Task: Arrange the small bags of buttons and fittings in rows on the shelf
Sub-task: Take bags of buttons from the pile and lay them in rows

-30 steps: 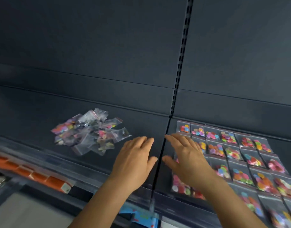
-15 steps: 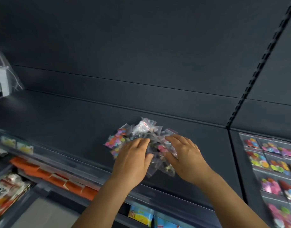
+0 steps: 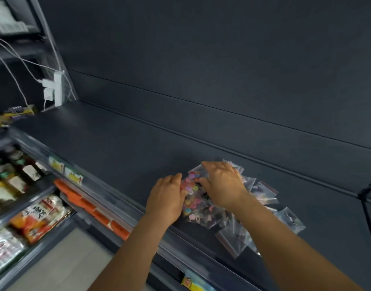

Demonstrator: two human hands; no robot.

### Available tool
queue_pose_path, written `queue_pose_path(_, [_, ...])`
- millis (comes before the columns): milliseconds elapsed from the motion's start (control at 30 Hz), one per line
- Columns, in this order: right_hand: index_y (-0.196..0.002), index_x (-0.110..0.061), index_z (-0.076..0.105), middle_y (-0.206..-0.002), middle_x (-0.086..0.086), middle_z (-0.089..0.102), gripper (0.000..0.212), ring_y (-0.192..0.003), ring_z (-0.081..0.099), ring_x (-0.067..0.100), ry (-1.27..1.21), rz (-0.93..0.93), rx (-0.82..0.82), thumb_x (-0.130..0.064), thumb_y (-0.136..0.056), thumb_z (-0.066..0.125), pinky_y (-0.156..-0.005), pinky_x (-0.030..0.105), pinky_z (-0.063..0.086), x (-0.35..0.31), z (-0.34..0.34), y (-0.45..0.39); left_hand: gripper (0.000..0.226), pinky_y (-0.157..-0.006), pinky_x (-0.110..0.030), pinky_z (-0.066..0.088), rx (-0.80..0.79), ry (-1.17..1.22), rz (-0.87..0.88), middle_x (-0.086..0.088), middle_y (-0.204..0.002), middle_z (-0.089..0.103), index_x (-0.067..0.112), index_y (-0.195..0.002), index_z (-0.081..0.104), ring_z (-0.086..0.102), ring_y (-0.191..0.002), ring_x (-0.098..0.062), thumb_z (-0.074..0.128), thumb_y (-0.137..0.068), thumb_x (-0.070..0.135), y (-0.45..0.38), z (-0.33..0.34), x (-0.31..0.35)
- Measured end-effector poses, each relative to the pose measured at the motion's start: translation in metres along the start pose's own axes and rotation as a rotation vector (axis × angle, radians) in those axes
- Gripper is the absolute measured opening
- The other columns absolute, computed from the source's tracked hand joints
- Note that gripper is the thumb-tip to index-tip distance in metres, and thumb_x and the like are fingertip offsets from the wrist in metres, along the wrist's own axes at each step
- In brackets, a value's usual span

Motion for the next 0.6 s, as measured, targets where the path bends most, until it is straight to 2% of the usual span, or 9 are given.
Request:
queue_pose_path(133, [-0.143, -0.021, 0.032, -0.139, 0.008, 0.047, 0.058, -0.136, 0.029, 0.027, 0.075, 0.093, -0.069, -0.048, -0.093, 0.044, -0.114, 0.039, 0.019, 0.009, 0.011, -0.019, 0.063, -0.104, -0.032, 0.036, 0.011, 0.123, -0.02, -0.003, -0.137, 0.049, 0.018, -0.147, 0.029, 0.036, -0.129, -0.022, 0.057, -0.093, 0.031, -0.007, -0.001, -0.003])
queue_pose_path(233, [-0.138, -0.023, 0.04, -0.131, 0.007, 0.053, 0.054, -0.131, 0.034, 0.029, 0.006, 0.127, -0.032, -0.042, -0.089, 0.055, -0.113, 0.039, 0.026, 0.016, 0.015, -0.027, 0.067, -0.104, -0.036, 0.04, 0.005, 0.25, -0.074, -0.003, -0.129, 0.054, 0.019, -0.145, 0.034, 0.042, -0.125, -0.022, 0.066, -0.087, 0.023, -0.012, 0.001, -0.008])
queue_pose_path(300, [-0.133, -0.024, 0.045, -0.125, 0.006, 0.056, 0.05, -0.129, 0.037, 0.029, -0.032, 0.147, -0.021, -0.038, -0.087, 0.059, -0.111, 0.037, 0.029, 0.019, 0.016, -0.031, 0.062, -0.098, -0.03, 0.044, 0.004, 0.327, -0.11, -0.003, -0.125, 0.055, 0.018, -0.141, 0.041, 0.05, -0.116, -0.019, 0.068, -0.085, 0.019, -0.015, 0.001, -0.012])
queue_pose_path(367, [-0.126, -0.027, 0.052, -0.12, 0.005, 0.059, 0.042, -0.127, 0.039, 0.029, -0.057, 0.178, -0.023, -0.033, -0.085, 0.06, -0.106, 0.035, 0.032, 0.022, 0.016, -0.034, 0.044, -0.083, -0.021, 0.044, 0.017, 0.378, -0.123, -0.001, -0.117, 0.056, 0.02, -0.126, 0.056, 0.055, -0.098, -0.011, 0.069, -0.084, 0.017, -0.015, -0.001, -0.014])
queue_pose_path(433, [-0.116, -0.031, 0.058, -0.117, 0.004, 0.062, 0.033, -0.124, 0.042, 0.029, -0.118, 0.208, -0.005, -0.03, -0.084, 0.059, -0.102, 0.035, 0.034, 0.024, 0.012, -0.035, 0.024, -0.073, -0.018, 0.043, 0.037, 0.412, -0.126, 0.002, -0.107, 0.058, 0.025, -0.105, 0.064, 0.056, -0.087, -0.008, 0.07, -0.083, 0.019, -0.014, -0.003, -0.017])
queue_pose_path(500, [-0.105, -0.032, 0.062, -0.11, 0.002, 0.066, 0.023, -0.117, 0.049, 0.027, -0.174, 0.212, 0.025, -0.028, -0.083, 0.057, -0.099, 0.033, 0.037, 0.024, 0.01, -0.035, 0.014, -0.067, -0.015, 0.043, 0.056, 0.439, -0.132, 0.004, -0.098, 0.061, 0.027, -0.09, 0.062, 0.058, -0.081, -0.007, 0.071, -0.082, 0.019, -0.012, -0.005, -0.02])
queue_pose_path(600, [-0.095, -0.032, 0.061, -0.102, -0.001, 0.068, 0.016, -0.107, 0.057, 0.025, -0.289, 0.214, 0.079, -0.022, -0.085, 0.054, -0.098, 0.037, 0.042, 0.023, 0.007, -0.032, 0.014, -0.063, -0.018, 0.044, 0.073, 0.42, -0.134, 0.006, -0.086, 0.062, 0.026, -0.08, 0.057, 0.059, -0.074, -0.007, 0.07, -0.083, 0.021, -0.009, -0.011, -0.023])
Point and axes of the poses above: each hand's wrist, its own y-axis away from the middle knuckle, its own z-axis out of the palm, x = y × z, the point moved 8 cm from there along -y, towards the middle knuckle
